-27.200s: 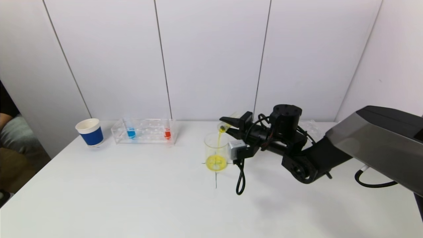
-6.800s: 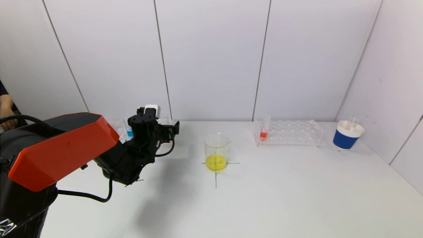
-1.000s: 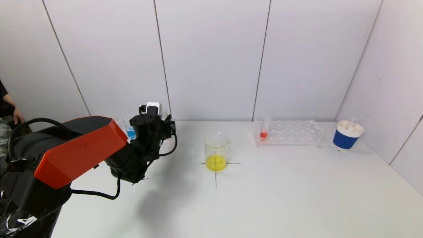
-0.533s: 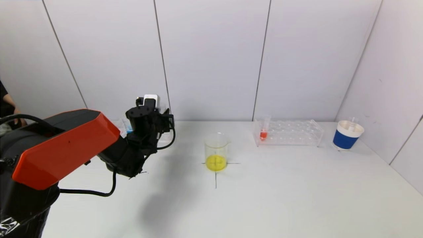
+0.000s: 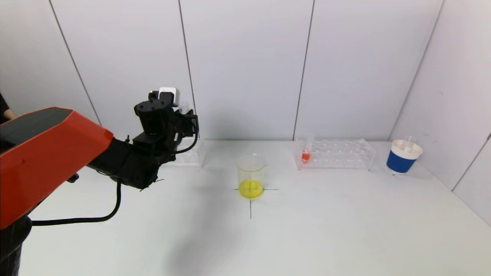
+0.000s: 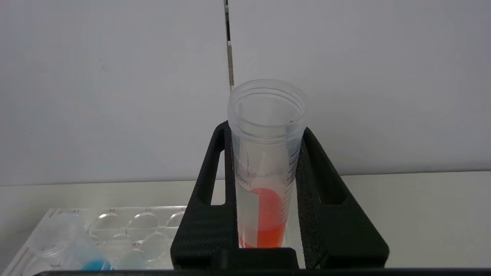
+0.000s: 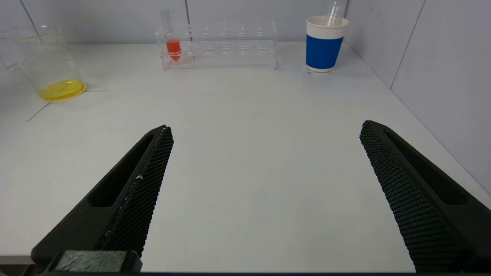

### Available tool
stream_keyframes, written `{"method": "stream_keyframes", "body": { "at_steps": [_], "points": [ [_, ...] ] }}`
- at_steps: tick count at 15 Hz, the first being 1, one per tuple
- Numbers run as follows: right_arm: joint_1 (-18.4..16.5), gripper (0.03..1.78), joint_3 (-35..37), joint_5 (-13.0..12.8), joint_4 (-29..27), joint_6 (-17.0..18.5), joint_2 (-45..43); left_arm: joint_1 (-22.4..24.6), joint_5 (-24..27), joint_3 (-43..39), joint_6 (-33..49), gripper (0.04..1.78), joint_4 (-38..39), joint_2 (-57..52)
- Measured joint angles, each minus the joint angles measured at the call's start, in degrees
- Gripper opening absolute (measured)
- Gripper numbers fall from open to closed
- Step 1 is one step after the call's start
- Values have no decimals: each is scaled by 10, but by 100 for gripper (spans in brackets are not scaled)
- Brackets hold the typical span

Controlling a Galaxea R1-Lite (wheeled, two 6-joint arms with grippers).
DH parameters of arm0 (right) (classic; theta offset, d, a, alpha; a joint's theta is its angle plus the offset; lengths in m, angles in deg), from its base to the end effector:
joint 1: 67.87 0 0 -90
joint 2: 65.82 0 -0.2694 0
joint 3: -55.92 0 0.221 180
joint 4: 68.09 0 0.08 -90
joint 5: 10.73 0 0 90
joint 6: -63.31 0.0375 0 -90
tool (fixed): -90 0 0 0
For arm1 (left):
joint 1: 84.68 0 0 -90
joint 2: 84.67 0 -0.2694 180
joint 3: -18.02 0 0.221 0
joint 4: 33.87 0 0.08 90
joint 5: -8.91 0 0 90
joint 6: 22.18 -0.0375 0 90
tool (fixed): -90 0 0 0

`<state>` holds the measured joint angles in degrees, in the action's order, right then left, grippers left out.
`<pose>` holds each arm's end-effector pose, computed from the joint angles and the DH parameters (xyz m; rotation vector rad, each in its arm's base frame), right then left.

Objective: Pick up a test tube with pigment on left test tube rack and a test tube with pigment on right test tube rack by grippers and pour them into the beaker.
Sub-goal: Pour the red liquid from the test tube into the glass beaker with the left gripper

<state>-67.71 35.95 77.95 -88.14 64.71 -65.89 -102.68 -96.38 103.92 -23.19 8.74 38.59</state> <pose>0.0557 -0.0007 0.0754 0.0244 -0.0001 -0.0202 0.4207 -0.1263 0.1018 -0.0086 -0.0882 -0.0465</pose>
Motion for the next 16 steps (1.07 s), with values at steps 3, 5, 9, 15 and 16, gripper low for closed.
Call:
{"method": "stream_keyframes", "body": {
  "at_steps": [3, 5, 9, 15, 16],
  "points": [
    [0, 177, 0, 0, 0, 0, 0, -3, 9, 5, -17, 45, -40, -36],
    [0, 177, 0, 0, 0, 0, 0, -7, 21, 7, -32, 45, -62, -59],
    [0, 177, 0, 0, 0, 0, 0, -24, 62, 19, -76, 45, -123, -101],
    [0, 177, 0, 0, 0, 0, 0, -45, 143, 26, -168, 45, -133, -118],
    [0, 177, 0, 0, 0, 0, 0, -49, 157, 26, -185, 45, -139, -118]
  ]
}}
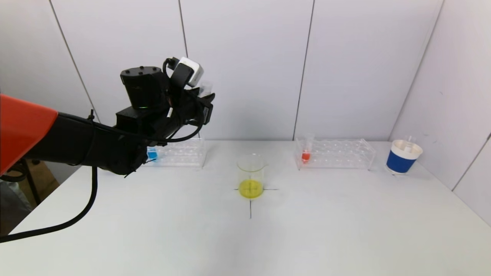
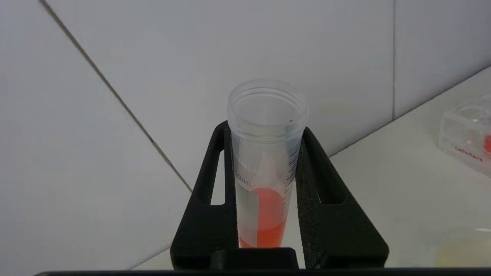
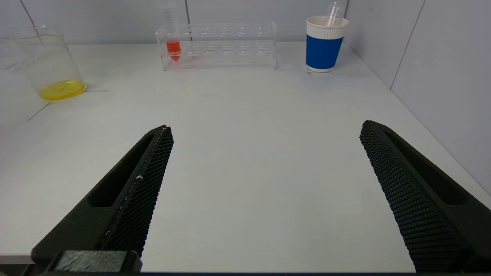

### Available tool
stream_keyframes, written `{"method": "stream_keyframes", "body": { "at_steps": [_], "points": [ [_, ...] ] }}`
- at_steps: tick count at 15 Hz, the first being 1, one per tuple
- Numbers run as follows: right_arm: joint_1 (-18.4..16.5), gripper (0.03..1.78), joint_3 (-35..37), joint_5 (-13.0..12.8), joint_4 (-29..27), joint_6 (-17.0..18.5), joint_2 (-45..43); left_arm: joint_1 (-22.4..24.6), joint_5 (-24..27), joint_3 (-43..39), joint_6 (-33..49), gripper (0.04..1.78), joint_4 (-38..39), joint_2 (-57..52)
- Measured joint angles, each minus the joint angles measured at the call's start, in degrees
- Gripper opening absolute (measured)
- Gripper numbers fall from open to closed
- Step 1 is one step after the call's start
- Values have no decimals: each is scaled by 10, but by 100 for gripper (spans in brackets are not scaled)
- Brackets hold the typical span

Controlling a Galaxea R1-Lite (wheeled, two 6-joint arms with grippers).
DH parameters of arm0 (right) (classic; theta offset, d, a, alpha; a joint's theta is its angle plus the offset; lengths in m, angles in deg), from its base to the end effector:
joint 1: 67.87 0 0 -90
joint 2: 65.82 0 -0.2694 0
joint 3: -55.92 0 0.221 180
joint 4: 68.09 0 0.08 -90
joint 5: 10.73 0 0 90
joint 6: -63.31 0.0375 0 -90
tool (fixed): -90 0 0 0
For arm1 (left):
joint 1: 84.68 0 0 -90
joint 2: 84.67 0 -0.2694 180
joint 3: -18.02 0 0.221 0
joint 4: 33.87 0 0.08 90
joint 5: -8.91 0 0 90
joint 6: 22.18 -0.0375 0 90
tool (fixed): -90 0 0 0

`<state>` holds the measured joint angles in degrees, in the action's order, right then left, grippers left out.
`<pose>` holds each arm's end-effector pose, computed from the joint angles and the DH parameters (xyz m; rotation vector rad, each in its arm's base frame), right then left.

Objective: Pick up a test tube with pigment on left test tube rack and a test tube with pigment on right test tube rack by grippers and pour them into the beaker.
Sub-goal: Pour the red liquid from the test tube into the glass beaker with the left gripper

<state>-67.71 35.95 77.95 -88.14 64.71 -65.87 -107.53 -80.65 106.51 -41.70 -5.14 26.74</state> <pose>0.0557 -0.0007 0.0754 0.0244 0.0003 -0.0203 0.3858 -0.1629 0.1766 0.3158 -0.1683 -0.3849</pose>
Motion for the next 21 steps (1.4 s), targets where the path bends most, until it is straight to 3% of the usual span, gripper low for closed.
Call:
{"method": "stream_keyframes", "body": {
  "at_steps": [11, 21],
  "points": [
    [0, 177, 0, 0, 0, 0, 0, -7, 229, 3, -164, 45, -3, 26],
    [0, 177, 0, 0, 0, 0, 0, -10, 385, 19, -319, 45, 2, 68]
  ]
}}
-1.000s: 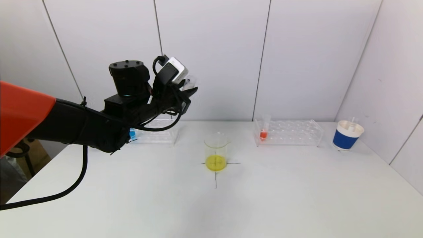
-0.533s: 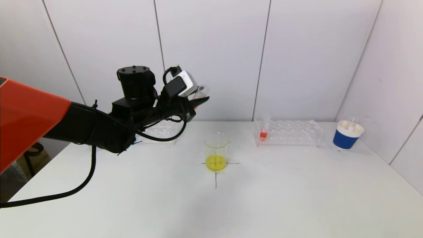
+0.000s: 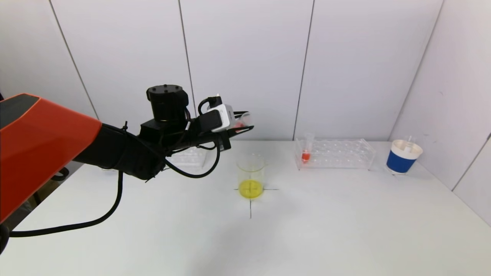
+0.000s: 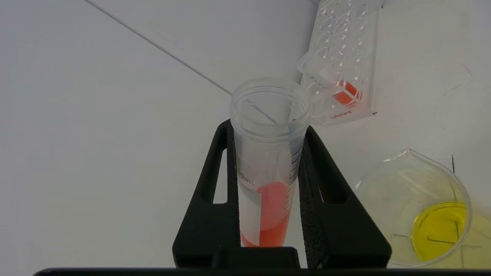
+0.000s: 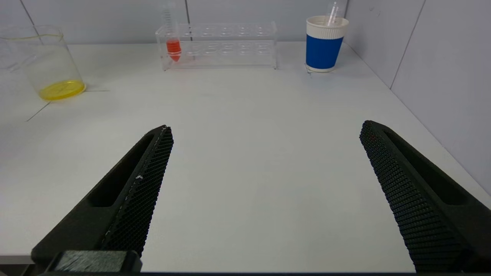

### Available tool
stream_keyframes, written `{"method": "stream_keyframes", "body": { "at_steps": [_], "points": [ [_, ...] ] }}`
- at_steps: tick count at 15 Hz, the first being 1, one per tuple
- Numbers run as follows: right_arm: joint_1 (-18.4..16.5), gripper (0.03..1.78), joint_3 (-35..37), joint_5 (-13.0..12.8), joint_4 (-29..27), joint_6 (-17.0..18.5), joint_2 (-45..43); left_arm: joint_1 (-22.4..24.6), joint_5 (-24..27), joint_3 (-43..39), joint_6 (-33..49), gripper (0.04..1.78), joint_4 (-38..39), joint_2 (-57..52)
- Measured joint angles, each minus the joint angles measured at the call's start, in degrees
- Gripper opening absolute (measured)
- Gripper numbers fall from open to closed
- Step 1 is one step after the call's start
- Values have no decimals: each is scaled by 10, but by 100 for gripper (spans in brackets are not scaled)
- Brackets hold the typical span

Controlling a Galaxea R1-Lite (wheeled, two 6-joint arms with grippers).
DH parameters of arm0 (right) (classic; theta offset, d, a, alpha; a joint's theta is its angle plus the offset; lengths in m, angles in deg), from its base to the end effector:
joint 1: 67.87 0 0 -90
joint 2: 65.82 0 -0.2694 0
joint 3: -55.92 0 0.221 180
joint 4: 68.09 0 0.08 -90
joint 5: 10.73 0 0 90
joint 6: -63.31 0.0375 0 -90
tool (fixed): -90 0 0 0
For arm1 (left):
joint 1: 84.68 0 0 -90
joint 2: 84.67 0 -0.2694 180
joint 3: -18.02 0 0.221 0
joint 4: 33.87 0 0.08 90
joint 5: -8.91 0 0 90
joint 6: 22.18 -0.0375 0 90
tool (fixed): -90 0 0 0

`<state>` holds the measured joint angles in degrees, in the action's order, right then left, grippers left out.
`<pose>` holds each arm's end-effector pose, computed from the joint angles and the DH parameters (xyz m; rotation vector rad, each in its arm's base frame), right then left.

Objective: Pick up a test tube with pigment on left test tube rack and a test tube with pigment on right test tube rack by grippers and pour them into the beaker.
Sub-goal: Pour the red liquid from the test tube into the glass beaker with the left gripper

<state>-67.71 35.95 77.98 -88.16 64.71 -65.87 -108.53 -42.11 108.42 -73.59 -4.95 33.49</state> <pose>0.0557 -0.0007 0.0753 0.0244 0.0006 -0.0197 0.3854 -0.1962 0.1368 0.8059 -0.5103 -1.0098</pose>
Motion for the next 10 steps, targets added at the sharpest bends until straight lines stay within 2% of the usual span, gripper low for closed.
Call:
{"method": "stream_keyframes", "body": {
  "at_steps": [10],
  "points": [
    [0, 177, 0, 0, 0, 0, 0, 2, 41, -5, -103, 45, 20, 14]
  ]
}}
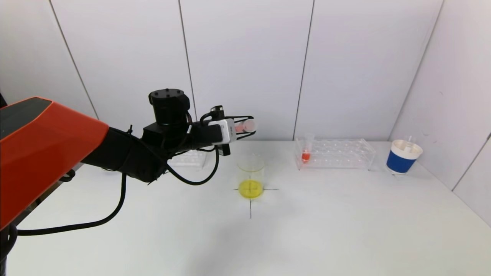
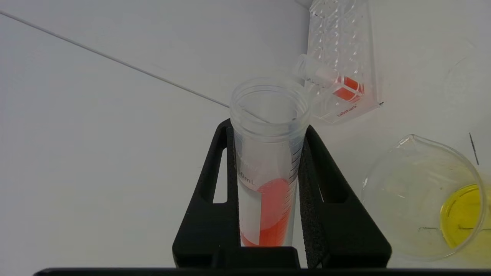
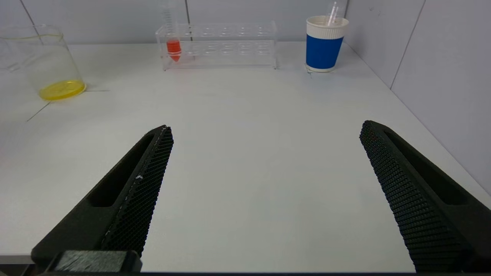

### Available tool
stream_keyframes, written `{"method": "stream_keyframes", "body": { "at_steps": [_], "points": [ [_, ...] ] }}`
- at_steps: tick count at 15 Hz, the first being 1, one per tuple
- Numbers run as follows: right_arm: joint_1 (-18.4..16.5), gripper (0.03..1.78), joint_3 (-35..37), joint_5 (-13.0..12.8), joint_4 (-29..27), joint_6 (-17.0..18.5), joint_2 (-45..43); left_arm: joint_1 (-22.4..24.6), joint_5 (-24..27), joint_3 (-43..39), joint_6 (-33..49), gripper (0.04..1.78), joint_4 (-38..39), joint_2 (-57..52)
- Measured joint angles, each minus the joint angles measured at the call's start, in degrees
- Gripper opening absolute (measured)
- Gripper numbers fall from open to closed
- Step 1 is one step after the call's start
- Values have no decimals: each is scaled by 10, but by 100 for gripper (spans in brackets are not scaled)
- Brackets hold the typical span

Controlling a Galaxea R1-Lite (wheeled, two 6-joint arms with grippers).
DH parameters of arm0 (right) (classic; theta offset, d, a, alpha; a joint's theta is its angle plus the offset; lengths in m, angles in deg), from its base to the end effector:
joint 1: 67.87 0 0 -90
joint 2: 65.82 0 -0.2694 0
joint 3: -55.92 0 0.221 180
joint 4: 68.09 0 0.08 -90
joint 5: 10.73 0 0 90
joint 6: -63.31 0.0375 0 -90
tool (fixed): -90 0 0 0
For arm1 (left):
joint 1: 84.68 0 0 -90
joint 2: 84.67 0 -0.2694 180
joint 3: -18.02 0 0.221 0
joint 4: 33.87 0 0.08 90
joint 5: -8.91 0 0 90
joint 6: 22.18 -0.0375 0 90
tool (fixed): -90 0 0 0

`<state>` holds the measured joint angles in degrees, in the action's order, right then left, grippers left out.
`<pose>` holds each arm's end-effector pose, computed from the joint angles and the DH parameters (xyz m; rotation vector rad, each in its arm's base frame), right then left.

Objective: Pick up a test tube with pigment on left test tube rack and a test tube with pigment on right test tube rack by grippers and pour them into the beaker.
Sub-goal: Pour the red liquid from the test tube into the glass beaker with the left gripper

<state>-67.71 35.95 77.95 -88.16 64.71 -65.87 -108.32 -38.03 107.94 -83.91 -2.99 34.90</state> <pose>0.0557 -0.0007 0.0753 0.0244 0.0006 -0.0203 0.3858 -0.1968 0.1273 0.9521 -0.6444 -1.0326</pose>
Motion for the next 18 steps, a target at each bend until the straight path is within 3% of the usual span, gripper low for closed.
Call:
{"method": "stream_keyframes", "body": {
  "at_steps": [8, 18],
  "points": [
    [0, 177, 0, 0, 0, 0, 0, 20, 22, 4, -77, 45, 55, 54],
    [0, 177, 0, 0, 0, 0, 0, 20, 23, 7, -176, 45, 59, 87]
  ]
}}
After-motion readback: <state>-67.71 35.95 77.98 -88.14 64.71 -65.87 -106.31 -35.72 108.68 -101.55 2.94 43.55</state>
